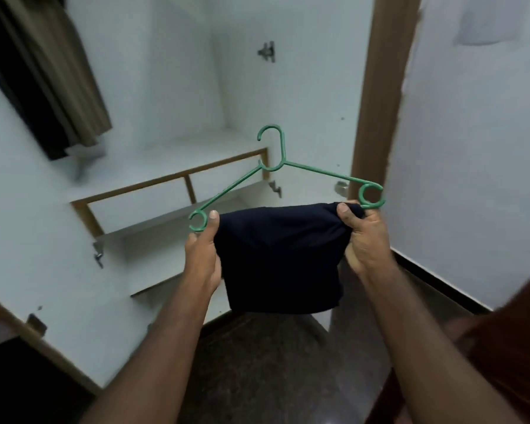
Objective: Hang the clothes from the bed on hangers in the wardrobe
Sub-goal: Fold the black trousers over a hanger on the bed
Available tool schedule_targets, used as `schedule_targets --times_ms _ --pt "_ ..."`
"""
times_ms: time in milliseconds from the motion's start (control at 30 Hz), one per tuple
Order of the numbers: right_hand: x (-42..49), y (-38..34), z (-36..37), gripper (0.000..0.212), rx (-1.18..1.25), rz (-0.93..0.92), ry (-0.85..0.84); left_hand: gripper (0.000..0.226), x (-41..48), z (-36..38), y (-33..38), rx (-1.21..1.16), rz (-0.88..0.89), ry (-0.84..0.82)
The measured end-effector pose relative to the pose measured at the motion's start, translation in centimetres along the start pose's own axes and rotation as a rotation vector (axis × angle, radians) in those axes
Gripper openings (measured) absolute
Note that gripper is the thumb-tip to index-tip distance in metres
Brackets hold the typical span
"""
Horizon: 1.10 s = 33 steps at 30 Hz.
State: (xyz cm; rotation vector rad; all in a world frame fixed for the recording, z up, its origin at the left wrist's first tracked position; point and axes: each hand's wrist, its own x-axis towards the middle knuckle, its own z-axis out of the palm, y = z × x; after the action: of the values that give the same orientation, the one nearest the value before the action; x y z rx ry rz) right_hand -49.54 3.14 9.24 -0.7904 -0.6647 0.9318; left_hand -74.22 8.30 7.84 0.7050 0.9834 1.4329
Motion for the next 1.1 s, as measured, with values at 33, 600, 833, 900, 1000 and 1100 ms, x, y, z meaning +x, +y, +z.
schedule_targets --times_ms 33,600,833,900,1000,1100 --pt "1.9 0.5 1.0 0.015 0.006 0.015 -0.029 0.062 1.5 0.2 0.6 -0.093 0.006 0.012" --pt "28.0 2.5 22.8 0.006 0.079 0.044 -0.469 0.026 20.5 1.4 20.5 0.217 0.520 0.042" --pt "37.0 1.3 36.4 0.006 0.115 -0.059 -0.605 0.021 29.4 3.0 32.9 0.110 0.673 0.054" --pt "39.6 1.2 40.0 0.008 0.125 -0.078 -0.617 0.007 31.9 3.6 36.6 0.123 0.699 0.068" --pt "42.9 1.5 44.5 0.009 0.114 -0.078 -0.622 0.009 35.5 4.0 40.6 0.151 0.704 0.103" --pt "46.4 2.7 48.6 0.011 0.117 -0.057 -0.610 0.002 39.6 3.8 43.3 0.148 0.706 0.144"
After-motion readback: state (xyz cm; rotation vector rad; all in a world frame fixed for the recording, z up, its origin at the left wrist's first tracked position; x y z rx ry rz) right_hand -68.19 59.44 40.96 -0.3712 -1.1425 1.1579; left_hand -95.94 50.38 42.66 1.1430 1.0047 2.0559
